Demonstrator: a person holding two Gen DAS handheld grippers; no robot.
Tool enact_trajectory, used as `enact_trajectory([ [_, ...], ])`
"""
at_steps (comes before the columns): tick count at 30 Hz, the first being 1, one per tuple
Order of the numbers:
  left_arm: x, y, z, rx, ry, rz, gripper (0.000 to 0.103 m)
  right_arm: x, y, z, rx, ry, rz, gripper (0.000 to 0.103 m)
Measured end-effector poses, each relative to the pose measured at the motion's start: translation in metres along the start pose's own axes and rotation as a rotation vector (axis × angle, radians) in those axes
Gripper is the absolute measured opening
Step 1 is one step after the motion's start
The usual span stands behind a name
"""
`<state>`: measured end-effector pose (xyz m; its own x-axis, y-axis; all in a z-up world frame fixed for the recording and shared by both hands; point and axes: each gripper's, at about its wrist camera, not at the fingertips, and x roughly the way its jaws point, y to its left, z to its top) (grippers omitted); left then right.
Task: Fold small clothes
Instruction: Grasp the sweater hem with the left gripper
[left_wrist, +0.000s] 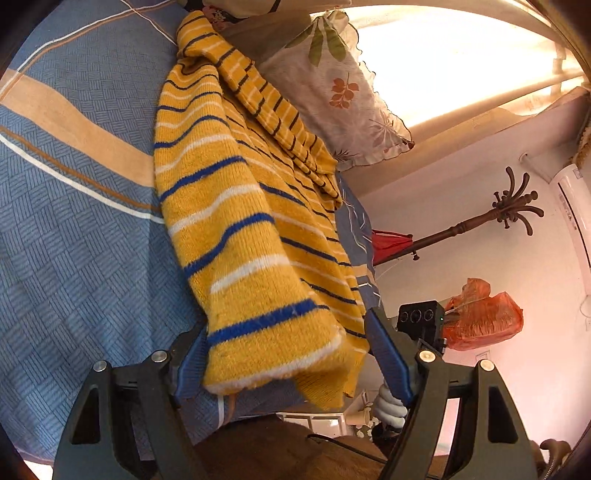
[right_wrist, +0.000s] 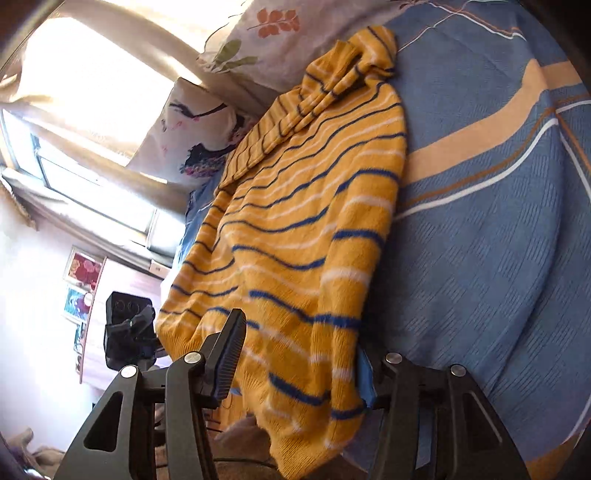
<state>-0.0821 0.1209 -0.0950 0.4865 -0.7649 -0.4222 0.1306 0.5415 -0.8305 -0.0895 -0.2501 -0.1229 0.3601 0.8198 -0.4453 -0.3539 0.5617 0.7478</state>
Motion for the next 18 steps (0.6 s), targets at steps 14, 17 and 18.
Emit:
enact_trajectory([
  [14,-0.076,-0.038,-0.017,0.161,-0.162,0.332,0.019,-0.036,0.009,-0.019,-0.069,-0.051,0.050,0.014],
  [17,-0.080,-0.014,-0.025,0.103,-0.160,0.392,0.021,-0.020,-0.001,-0.025,-0.058,-0.002,-0.035,0.016],
  [18,-0.082,-0.006,-0.025,0.071,-0.161,0.392,0.021,-0.016,-0.005,-0.026,-0.042,0.009,-0.046,0.018],
])
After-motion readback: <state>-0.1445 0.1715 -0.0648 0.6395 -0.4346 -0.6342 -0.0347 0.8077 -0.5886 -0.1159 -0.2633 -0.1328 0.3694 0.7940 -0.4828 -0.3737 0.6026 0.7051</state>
